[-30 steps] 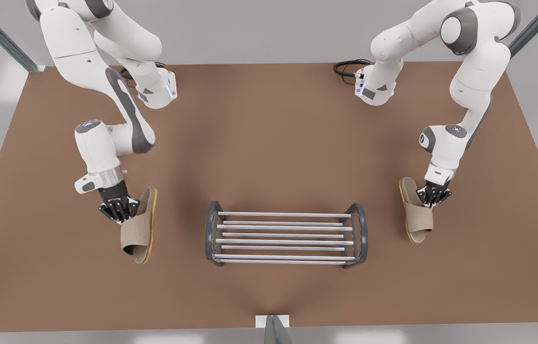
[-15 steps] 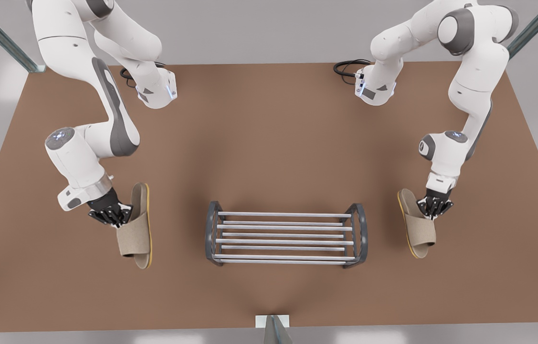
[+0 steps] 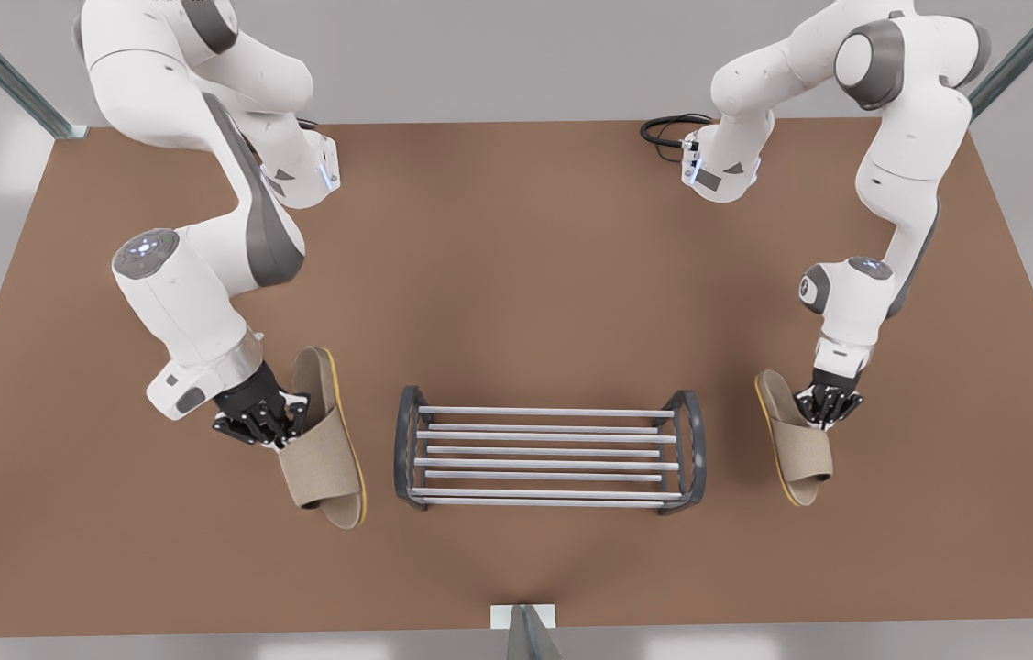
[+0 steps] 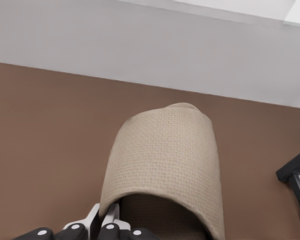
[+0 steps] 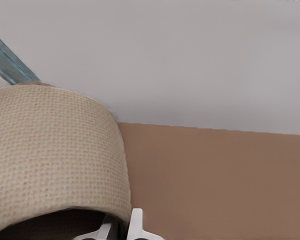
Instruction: Place the right shoe on the shoe rack with the right arm, and place the left shoe on the shoe rack with the left arm
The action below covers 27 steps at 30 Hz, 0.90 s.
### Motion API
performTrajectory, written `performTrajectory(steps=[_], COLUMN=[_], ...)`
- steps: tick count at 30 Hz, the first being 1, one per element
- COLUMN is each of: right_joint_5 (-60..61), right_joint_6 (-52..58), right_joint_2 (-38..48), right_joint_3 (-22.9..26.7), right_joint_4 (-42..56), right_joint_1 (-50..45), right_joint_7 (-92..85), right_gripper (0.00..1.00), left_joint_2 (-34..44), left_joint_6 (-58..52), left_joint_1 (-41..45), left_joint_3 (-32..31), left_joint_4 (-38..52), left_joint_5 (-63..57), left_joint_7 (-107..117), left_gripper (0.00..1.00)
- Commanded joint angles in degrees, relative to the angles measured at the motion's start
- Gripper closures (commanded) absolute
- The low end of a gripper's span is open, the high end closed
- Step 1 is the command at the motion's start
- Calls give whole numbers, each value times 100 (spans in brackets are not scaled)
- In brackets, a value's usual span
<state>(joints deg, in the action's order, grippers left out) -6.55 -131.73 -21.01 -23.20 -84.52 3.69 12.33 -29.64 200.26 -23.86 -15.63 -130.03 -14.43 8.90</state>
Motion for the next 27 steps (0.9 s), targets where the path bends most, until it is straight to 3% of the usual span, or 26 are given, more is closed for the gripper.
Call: performTrajectory(steps=[1, 6, 10, 14, 20, 24, 25, 27], right_joint_5=[-355, -505, -523, -523, -523, -523, -523, -523], right_joint_6=[1105, 1492, 1914, 1993, 1888, 1554, 1466, 1457], right_joint_2=[-70, -158, -852, -1195, -1731, -2038, -2144, -2223], right_joint_3=[8, 166, 1686, 2592, 2970, 3417, 3726, 3752], right_joint_4=[235, 647, 1711, 2203, 2730, 2801, 2801, 2792], right_joint_1=[-228, -940, -2557, -3471, -4061, -4491, -4772, -4913], right_joint_7=[1614, 2195, 2758, 3654, 4313, 4708, 4946, 5104], right_gripper=[79, 79, 79, 79, 79, 79, 79, 79], left_joint_2=[2, 2, 2, 2, 2, -24, -24, -33], left_joint_6=[-4, -4, -4, -4, -4, -4, -13, -48], left_joint_1=[13, 13, 13, 4, -4, 13, 22, 57], left_joint_3=[-1, -1, -1, -1, 7, -1, -1, -1], left_joint_4=[13, 13, 13, 13, 13, 21, 109, 215], left_joint_5=[-7, -16, -16, -25, -25, -25, -16, -16], left_joint_7=[376, 376, 384, 375, 384, 384, 384, 384], left_gripper=[79, 78, 79, 79, 79, 79, 79, 79])
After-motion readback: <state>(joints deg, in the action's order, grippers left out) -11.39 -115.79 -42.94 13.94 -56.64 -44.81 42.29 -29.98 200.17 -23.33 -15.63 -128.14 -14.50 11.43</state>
